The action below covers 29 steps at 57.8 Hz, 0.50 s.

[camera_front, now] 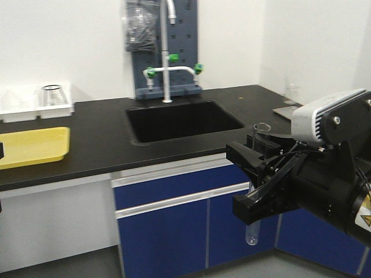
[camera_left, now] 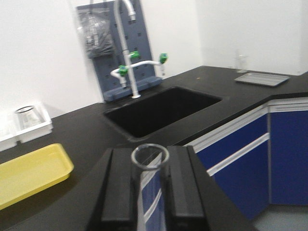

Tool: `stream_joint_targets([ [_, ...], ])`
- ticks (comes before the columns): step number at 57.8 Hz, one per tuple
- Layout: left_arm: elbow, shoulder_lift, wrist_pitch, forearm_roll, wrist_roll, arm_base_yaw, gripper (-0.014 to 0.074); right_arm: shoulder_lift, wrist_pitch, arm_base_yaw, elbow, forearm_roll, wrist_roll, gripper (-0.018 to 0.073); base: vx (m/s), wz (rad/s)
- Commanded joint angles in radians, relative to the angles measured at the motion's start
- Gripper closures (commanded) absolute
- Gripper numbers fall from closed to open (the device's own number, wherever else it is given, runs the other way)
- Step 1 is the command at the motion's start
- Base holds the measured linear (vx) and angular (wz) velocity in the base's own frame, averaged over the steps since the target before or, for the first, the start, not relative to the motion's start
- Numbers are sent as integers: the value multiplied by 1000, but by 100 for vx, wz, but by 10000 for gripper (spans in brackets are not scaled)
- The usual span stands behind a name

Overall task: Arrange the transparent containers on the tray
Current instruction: 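Hold both tubes while the base drives to the yellow tray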

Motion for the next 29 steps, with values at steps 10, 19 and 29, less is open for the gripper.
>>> stream_joint_targets([
  [10,-34,-7,-84,-6,-7,-4,596,-20,-81,0,-34,-1,-6,571,-10,44],
  [19,-34,-7,-84,-6,-7,-4,596,-20,-81,0,-34,-1,-6,571,-6,37],
  [29,-34,-7,-84,-6,-7,-4,596,-20,-81,0,-34,-1,-6,571,1,35],
])
